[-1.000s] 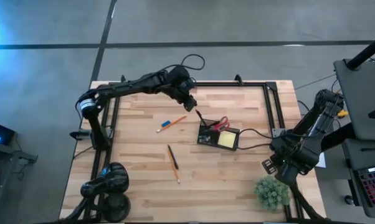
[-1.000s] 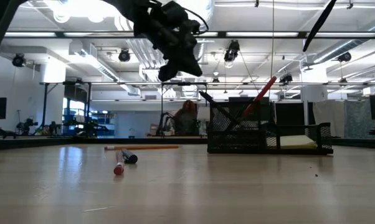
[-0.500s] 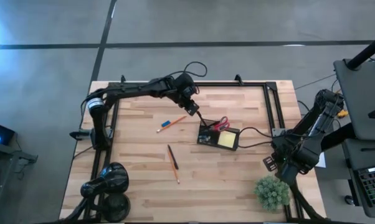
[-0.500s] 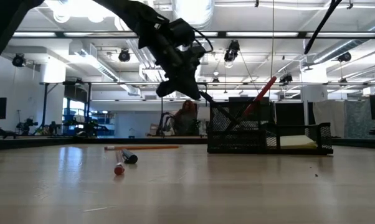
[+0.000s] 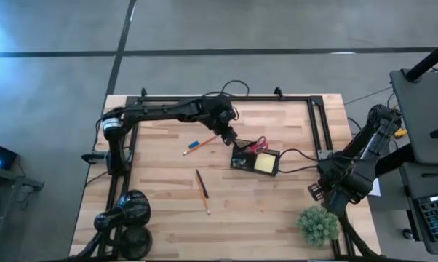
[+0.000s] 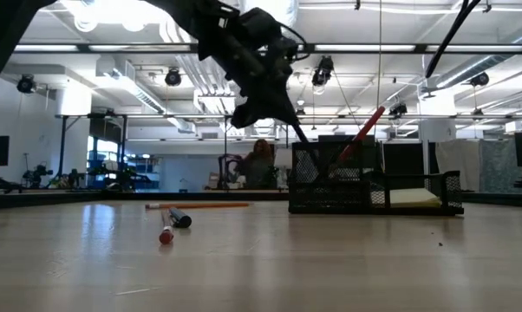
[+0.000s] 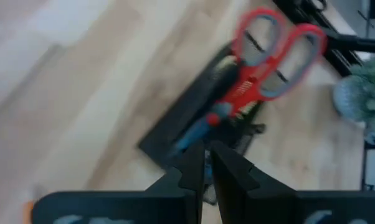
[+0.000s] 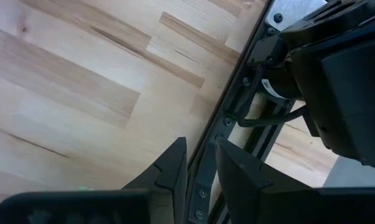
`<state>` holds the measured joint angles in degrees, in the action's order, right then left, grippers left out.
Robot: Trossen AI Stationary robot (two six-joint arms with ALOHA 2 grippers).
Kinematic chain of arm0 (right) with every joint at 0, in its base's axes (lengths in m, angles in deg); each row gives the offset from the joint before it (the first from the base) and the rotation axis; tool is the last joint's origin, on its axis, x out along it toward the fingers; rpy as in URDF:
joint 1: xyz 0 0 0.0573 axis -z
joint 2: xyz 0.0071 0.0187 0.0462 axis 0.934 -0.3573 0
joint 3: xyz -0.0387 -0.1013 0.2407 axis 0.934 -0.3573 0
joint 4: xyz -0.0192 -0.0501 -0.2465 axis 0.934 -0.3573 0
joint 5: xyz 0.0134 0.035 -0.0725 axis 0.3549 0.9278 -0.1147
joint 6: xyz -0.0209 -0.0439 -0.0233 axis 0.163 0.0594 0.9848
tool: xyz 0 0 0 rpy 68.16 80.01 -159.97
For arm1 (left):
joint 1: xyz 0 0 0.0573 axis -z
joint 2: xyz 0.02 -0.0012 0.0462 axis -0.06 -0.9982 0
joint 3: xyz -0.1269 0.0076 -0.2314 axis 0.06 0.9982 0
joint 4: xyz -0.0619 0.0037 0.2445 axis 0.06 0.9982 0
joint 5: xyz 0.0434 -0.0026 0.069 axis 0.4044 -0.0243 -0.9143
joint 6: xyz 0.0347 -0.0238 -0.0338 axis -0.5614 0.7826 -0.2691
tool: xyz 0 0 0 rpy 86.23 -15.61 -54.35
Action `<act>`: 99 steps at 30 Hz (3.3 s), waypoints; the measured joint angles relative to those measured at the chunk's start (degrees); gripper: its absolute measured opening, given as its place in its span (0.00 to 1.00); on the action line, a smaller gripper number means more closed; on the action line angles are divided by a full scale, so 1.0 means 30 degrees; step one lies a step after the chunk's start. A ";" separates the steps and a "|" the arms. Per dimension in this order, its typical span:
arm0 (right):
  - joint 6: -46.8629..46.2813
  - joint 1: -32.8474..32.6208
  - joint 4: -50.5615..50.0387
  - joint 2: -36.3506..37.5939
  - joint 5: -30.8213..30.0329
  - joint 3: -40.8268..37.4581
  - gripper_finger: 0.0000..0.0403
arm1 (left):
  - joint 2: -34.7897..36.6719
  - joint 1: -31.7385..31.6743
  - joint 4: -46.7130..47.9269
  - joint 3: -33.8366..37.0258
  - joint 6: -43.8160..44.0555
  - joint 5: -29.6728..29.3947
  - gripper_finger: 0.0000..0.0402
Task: Pick and place office supplies into organizer
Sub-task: Put the top pen into the desk organizer, then put the eraser into the desk organizer
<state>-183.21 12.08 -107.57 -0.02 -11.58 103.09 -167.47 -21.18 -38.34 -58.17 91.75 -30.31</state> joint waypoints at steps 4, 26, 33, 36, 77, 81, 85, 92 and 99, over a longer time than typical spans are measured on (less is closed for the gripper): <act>0.0007 0.0000 -0.0044 0.0000 0.0000 0.0001 0.19 | 0.0000 0.1123 -0.1508 0.0000 0.1327 -0.0067 0.03; 0.0015 -0.0029 -0.0021 0.0000 0.0401 -0.0005 0.19 | 0.0627 0.1304 1.0442 0.0854 -0.4071 -1.0630 0.19; 0.0073 -0.0029 -0.0037 0.0000 0.0342 -0.0108 0.19 | 0.0153 -0.0189 1.0236 0.2646 -0.1680 -0.7674 0.45; 0.0073 -0.0036 -0.0021 0.0000 0.0342 -0.0115 0.19 | 0.0160 -0.1203 1.0106 0.3402 -0.1403 -0.7357 0.49; 0.0510 -0.0036 0.0051 -0.0007 0.0415 -0.0137 0.19 | 0.0187 -0.1220 0.6926 0.6661 -0.4070 -0.5398 0.50; 0.0510 -0.0036 0.0044 -0.0006 0.0481 -0.0137 0.19 | 0.0328 -0.1383 0.6905 0.6430 -0.4070 -0.4450 0.50; 0.0510 -0.0036 0.0026 -0.0007 0.0484 -0.0137 0.19 | 0.0328 -0.1597 0.6661 0.6295 -0.4048 -0.3714 0.50; 0.0503 -0.0033 0.0029 0.0000 0.0495 -0.0137 0.19 | 0.0350 -0.2181 0.6208 0.6320 -0.4070 -0.4690 0.50; 0.0503 -0.0036 0.0033 0.0000 0.0506 -0.0137 0.19 | 0.0350 -0.2793 0.5894 0.6518 -0.4084 -0.5605 0.50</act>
<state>-181.71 11.97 -107.47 -0.02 -10.06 102.68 -166.42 -29.56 -20.66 -38.62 79.50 -47.12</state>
